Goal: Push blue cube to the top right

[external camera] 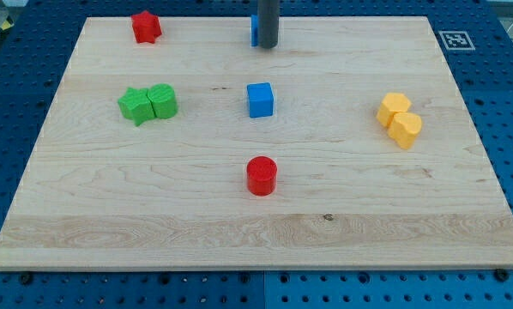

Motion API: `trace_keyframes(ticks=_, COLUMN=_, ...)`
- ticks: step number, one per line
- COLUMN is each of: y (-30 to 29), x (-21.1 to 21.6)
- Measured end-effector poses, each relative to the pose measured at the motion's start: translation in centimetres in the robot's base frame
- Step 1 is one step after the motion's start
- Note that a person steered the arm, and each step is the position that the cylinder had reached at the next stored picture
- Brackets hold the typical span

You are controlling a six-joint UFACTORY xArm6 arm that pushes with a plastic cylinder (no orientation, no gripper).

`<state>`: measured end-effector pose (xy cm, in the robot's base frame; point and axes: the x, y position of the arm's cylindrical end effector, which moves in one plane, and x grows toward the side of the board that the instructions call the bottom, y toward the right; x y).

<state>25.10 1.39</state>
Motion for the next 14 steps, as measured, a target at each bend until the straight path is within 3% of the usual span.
trace_keyframes(ticks=2, y=0.0, x=0.6)
trace_keyframes(ticks=3, y=-0.3, x=4.1)
trace_keyframes(ticks=5, y=-5.4, x=5.8)
trace_keyframes(ticks=8, y=-4.8, x=15.5)
trace_keyframes(ticks=10, y=-1.0, x=14.2)
trace_keyframes(ticks=12, y=2.5, x=8.9)
trace_keyframes(ticks=14, y=3.4, x=8.5)
